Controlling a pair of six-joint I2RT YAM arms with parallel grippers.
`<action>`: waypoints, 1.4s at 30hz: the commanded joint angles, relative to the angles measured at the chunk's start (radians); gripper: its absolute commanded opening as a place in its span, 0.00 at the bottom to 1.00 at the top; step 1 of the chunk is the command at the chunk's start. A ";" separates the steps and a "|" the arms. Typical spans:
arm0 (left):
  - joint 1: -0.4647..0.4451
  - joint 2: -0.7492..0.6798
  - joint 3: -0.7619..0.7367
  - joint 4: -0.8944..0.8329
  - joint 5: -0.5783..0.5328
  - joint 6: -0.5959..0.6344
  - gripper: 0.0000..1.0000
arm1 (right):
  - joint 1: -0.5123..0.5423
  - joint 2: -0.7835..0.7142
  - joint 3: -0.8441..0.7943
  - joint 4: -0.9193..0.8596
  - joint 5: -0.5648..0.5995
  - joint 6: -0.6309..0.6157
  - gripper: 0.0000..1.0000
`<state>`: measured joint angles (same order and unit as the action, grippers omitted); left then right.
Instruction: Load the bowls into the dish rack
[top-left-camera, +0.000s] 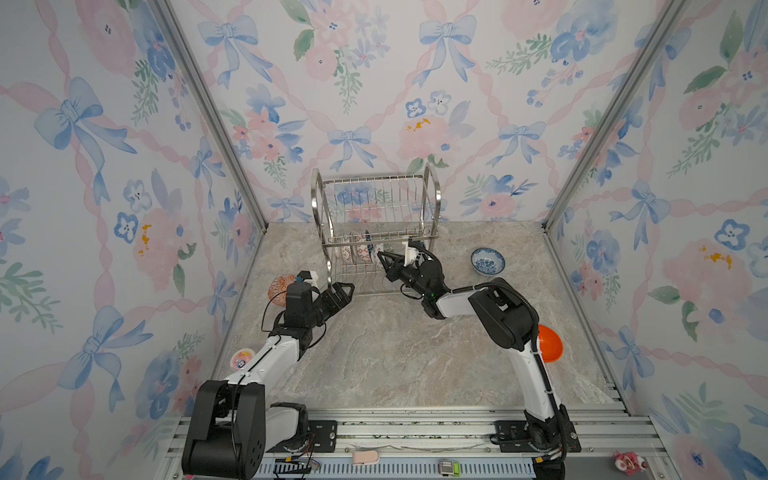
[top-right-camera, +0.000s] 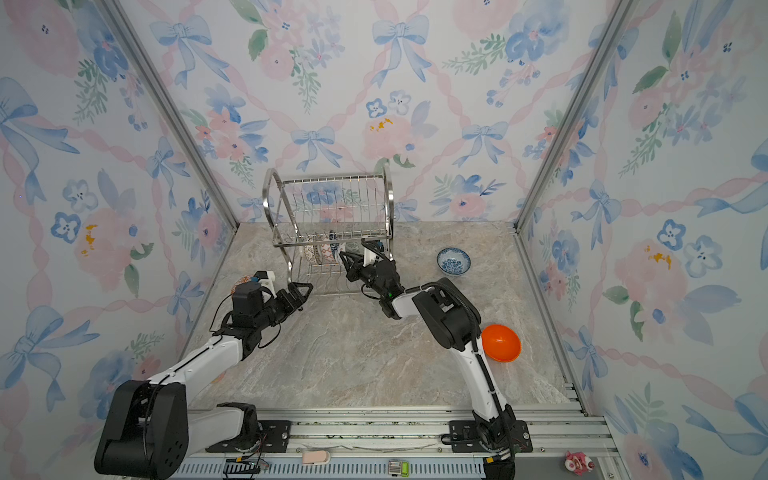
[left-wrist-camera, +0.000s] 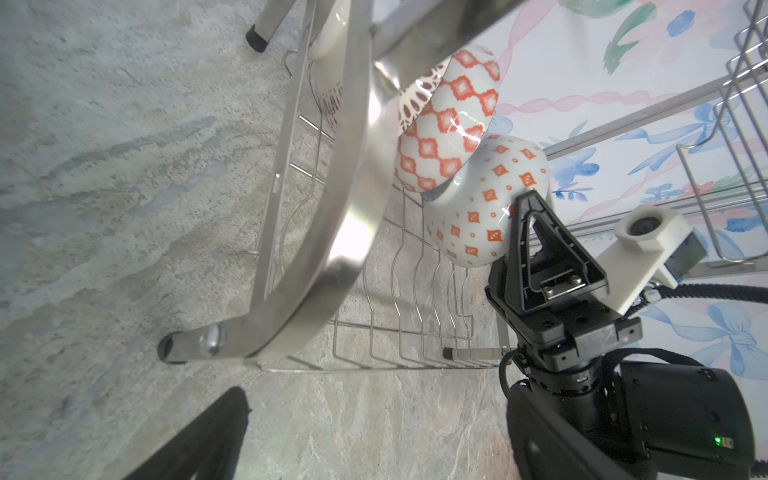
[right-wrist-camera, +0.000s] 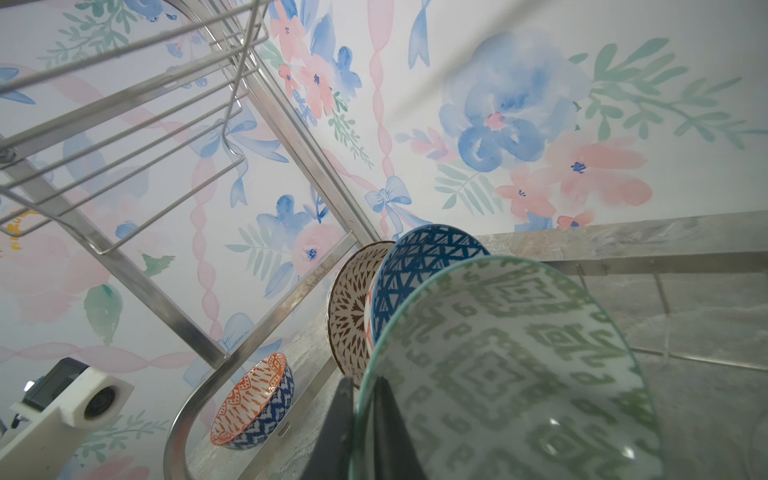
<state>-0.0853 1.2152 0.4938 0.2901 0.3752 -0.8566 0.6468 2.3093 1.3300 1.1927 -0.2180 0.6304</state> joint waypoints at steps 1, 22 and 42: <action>-0.002 0.008 0.020 0.014 0.015 0.017 0.98 | -0.014 0.030 0.034 0.075 -0.007 0.037 0.10; -0.002 0.001 0.016 0.014 0.014 0.020 0.98 | -0.022 0.115 0.149 0.116 0.005 0.091 0.04; -0.002 -0.002 0.014 0.018 0.014 0.021 0.98 | -0.037 0.206 0.210 0.167 0.028 0.124 0.06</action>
<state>-0.0853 1.2186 0.4942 0.2909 0.3786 -0.8566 0.6209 2.4626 1.5131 1.2842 -0.1978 0.7372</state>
